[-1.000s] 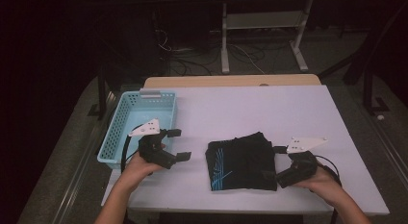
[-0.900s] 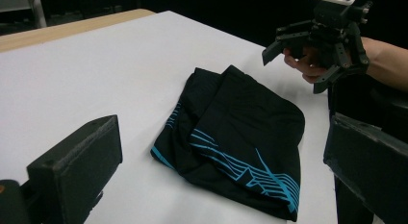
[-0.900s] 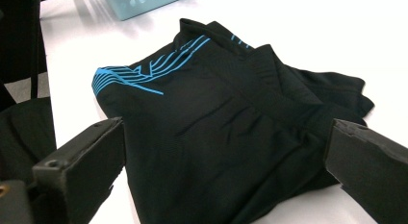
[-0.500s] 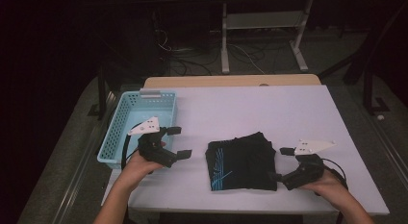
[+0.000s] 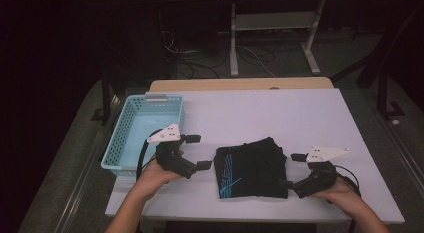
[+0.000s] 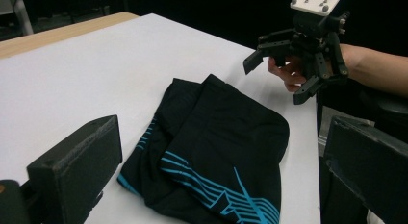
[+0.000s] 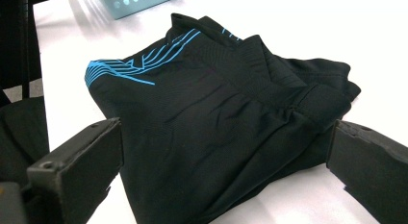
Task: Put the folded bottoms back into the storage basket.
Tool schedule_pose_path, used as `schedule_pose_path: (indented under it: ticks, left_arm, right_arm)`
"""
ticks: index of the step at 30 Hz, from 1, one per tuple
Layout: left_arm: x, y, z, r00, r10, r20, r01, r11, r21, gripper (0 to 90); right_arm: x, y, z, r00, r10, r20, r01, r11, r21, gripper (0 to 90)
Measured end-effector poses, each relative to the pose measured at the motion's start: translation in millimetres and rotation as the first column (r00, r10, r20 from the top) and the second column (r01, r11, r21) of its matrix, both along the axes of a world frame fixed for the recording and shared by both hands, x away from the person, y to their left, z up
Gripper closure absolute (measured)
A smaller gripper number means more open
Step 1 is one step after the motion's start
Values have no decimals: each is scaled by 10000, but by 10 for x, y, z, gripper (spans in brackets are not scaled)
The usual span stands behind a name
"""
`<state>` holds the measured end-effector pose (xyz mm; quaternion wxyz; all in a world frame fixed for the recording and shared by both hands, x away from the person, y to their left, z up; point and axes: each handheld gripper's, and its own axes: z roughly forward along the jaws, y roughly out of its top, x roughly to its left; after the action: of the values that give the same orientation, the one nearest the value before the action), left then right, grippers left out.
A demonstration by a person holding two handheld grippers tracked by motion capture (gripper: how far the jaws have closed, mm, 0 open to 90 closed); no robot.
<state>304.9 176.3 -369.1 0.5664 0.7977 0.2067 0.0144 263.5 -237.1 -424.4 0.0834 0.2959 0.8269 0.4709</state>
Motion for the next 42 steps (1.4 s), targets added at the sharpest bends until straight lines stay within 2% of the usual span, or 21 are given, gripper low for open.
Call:
schedule_pose_path:
  ticks: [12, 27, 42]
  left_arm:
    - [5, -181, -45, 9999, -39, -147, 40, 10000, 53, 0]
    - [35, -408, -115, 9998, -71, -188, 78, 9994, 350, 0]
    - [176, -604, -197, 9989, 321, -335, -300, 9976, 620, 0]
  right_arm:
    - [-9, 17, -11, 9998, 186, 23, -185, 9993, -319, 0]
    - [-13, 32, -21, 9995, 313, -105, -317, 9987, -395, 0]
    - [-29, 32, -7, 9993, 355, -96, -358, 9987, -355, 0]
